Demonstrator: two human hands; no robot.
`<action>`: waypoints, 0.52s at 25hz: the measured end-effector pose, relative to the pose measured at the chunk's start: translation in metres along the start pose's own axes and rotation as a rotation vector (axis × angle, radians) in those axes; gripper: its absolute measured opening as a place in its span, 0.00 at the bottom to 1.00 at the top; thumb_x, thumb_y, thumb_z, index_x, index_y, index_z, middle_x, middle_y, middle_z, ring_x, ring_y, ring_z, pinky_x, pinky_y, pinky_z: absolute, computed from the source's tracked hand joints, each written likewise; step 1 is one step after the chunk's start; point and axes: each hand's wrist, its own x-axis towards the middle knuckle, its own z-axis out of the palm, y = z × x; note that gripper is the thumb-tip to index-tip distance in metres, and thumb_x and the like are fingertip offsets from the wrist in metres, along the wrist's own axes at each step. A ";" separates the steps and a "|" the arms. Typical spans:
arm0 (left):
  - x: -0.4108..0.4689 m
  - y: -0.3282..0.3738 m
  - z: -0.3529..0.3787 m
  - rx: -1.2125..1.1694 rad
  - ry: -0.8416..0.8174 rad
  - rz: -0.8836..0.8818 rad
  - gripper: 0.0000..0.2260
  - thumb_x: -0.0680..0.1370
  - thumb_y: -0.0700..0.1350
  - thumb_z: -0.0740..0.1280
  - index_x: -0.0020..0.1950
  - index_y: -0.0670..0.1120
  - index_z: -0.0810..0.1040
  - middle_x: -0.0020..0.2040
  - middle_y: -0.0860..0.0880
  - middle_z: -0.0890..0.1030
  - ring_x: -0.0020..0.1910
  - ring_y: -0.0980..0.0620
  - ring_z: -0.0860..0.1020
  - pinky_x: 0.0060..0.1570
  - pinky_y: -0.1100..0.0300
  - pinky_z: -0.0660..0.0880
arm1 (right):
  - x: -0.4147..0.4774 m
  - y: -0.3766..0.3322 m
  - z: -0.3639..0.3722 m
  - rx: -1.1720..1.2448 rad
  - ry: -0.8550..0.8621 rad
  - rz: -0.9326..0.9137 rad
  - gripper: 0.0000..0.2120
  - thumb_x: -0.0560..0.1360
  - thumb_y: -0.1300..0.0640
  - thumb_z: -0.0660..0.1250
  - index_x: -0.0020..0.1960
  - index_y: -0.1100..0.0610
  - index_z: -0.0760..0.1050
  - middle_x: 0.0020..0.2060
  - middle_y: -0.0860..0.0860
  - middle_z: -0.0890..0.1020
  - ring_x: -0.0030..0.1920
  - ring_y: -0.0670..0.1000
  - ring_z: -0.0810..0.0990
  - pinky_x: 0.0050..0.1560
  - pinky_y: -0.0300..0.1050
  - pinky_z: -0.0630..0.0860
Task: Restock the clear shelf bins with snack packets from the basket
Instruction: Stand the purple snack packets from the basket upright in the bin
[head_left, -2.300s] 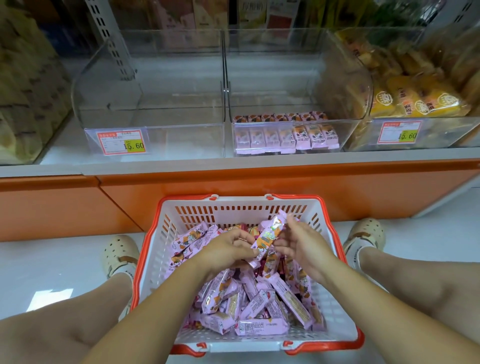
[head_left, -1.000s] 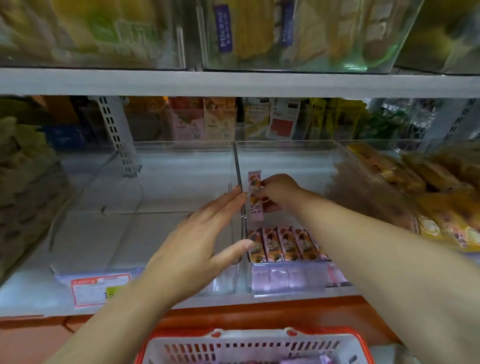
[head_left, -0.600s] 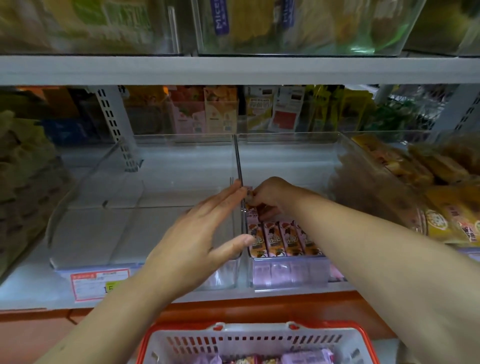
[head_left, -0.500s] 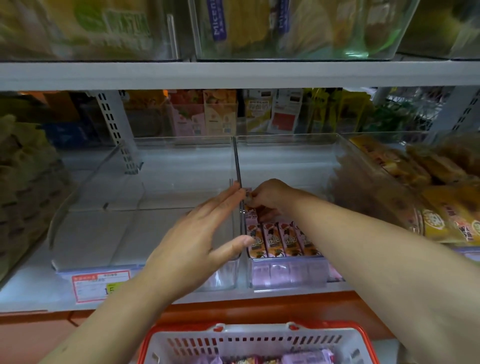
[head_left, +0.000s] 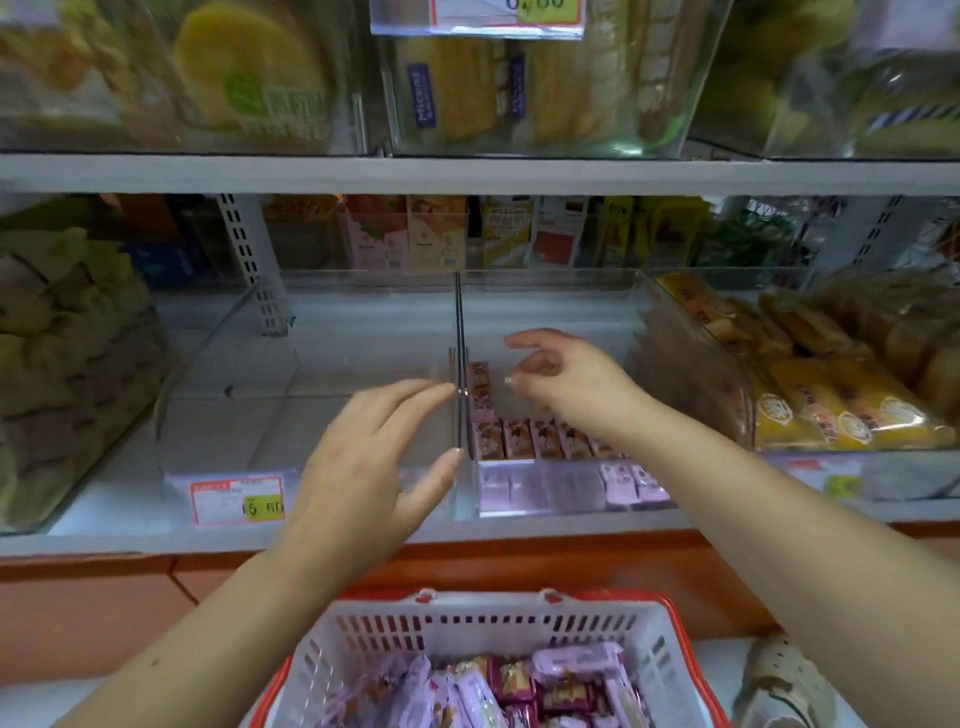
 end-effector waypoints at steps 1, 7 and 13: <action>-0.011 0.007 -0.001 -0.003 0.042 0.029 0.21 0.76 0.54 0.62 0.66 0.47 0.74 0.61 0.51 0.76 0.59 0.53 0.72 0.60 0.62 0.68 | -0.028 -0.001 -0.004 0.100 0.048 -0.055 0.17 0.77 0.56 0.68 0.64 0.46 0.73 0.50 0.46 0.81 0.48 0.47 0.81 0.48 0.42 0.79; -0.113 0.036 0.050 -0.101 -0.715 -0.187 0.16 0.79 0.50 0.63 0.67 0.52 0.72 0.62 0.53 0.74 0.57 0.54 0.74 0.57 0.60 0.71 | -0.139 0.084 0.063 0.141 -0.141 0.246 0.09 0.77 0.58 0.64 0.53 0.45 0.76 0.47 0.52 0.82 0.39 0.51 0.80 0.39 0.46 0.78; -0.220 0.041 0.099 -0.057 -1.119 -0.481 0.25 0.78 0.56 0.64 0.72 0.49 0.65 0.67 0.47 0.65 0.60 0.46 0.72 0.56 0.52 0.72 | -0.211 0.175 0.160 -0.233 -0.608 0.379 0.22 0.81 0.55 0.59 0.75 0.52 0.63 0.57 0.50 0.76 0.44 0.47 0.75 0.40 0.33 0.67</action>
